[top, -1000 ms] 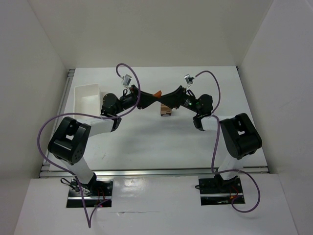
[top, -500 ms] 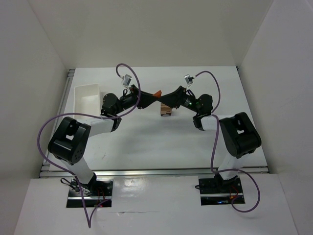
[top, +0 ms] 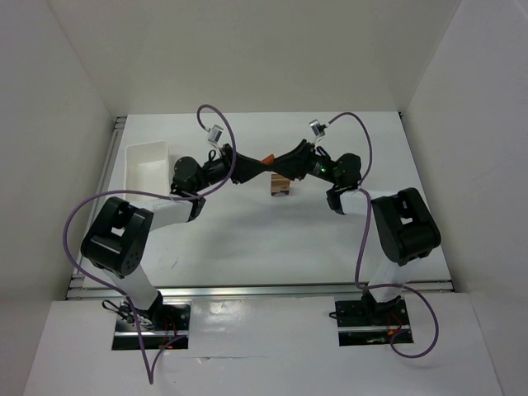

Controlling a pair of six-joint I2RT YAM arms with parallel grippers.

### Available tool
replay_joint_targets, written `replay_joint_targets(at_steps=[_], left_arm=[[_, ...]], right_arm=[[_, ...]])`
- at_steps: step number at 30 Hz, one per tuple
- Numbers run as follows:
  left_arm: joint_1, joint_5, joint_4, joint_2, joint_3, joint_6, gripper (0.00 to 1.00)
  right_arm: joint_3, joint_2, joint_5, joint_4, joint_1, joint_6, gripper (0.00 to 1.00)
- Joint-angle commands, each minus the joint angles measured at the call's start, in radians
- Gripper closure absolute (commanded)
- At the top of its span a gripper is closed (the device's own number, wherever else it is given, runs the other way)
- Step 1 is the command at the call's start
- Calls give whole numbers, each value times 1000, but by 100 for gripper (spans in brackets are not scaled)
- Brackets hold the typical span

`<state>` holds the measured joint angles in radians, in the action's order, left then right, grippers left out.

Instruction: Build the wood block tower

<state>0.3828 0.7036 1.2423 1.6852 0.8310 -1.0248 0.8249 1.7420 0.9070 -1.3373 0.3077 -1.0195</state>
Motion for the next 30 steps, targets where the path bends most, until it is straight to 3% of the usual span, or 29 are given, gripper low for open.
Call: replay_joint_targets(at_steps=[1,7,12,13,14,16,17,19,24,30], left_arm=[[25,82,353,-18,40,-32,100],[36,53,290,-30,49,9,100],[76,-6,9,-102,69,204,99],[76,-21,-39,-116,80,241,84],[85,-21,-76,-145,80,297,74],[85,-32,-159,-171,80,350,68],[85,-44,-193,-185,80,376,60],[85,-44,-257,-222,80,451,48],[85,-3,-336,-278,69,542,53],[85,117,-336,-243,95,532,54]], right_arm=[[48,-39,-27,-551,-22,36,45],[57,-30,-36,-551,-22,-7,54],[57,-21,-14,-551,-22,-16,75],[57,-21,-14,-537,-22,-16,75],[66,-21,-4,-522,-22,-16,79],[75,-21,26,-472,-22,-4,87],[76,-30,35,-417,-31,12,91],[76,-39,46,-401,-32,30,91],[66,-48,61,-404,-53,30,100],[66,-48,72,-462,-53,10,100]])
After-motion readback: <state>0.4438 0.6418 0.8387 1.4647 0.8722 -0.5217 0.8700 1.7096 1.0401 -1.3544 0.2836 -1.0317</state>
